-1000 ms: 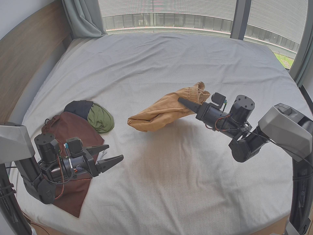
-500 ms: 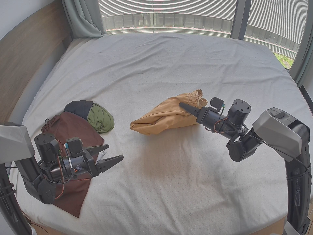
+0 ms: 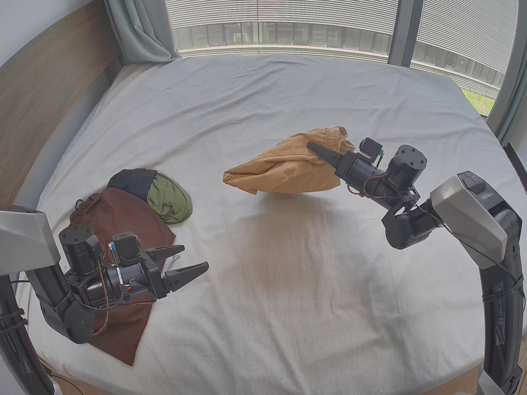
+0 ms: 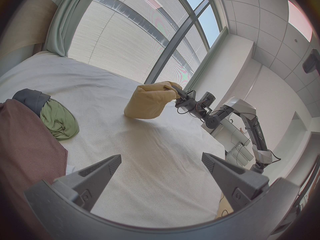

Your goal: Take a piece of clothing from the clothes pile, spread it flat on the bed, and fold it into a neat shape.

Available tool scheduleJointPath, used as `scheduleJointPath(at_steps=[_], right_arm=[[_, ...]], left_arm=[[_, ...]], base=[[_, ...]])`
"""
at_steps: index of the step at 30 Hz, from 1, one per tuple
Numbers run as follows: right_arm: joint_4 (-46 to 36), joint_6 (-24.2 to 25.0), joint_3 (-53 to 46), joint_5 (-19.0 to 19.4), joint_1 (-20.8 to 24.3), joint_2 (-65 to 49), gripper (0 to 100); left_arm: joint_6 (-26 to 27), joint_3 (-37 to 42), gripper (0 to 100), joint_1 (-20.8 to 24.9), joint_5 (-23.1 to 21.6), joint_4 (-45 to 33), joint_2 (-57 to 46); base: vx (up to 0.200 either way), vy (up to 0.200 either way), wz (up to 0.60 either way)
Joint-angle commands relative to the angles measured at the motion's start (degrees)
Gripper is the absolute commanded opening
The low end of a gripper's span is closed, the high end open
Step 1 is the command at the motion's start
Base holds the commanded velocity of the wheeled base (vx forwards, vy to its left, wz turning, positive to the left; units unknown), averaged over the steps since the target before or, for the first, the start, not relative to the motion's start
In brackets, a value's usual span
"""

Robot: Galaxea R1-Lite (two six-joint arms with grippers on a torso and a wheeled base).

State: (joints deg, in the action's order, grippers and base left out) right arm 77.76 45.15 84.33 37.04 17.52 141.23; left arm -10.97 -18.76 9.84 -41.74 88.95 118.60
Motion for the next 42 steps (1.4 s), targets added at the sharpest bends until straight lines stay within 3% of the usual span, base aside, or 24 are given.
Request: scheduleJointPath(at_steps=[1, 7, 11, 24, 42], right_arm=[[-4.4, 0.3, 7.5, -0.5, -0.4, 1.0, 0], [-9.1, 0.4, 17.7, -0.5, -1.0, 5.9, 0], [-9.6, 0.4, 19.4, -0.5, -0.9, 8.8, 0], [-9.3, -0.2, -1.6, -0.5, -0.9, 8.4, 0], [-5.7, -0.2, -9.2, -2.1, -1.7, 9.3, 0]], left_arm=[[0.0, 0.0, 100, 0.0, 0.0, 0.1, 0.2], [0.0, 0.1, 100, -0.1, -0.4, 0.1, 0.3], [0.0, 0.1, 100, -0.1, -0.4, 0.1, 0.3], [0.0, 0.4, 100, -0.1, -0.4, 0.1, 0.2], [0.0, 0.5, 100, 0.0, -0.4, 0.1, 0.2]], base=[[0.0, 0.0, 0.0], [0.0, 0.0, 0.0], [0.0, 0.0, 0.0], [0.0, 0.0, 0.0], [0.0, 0.0, 0.0]])
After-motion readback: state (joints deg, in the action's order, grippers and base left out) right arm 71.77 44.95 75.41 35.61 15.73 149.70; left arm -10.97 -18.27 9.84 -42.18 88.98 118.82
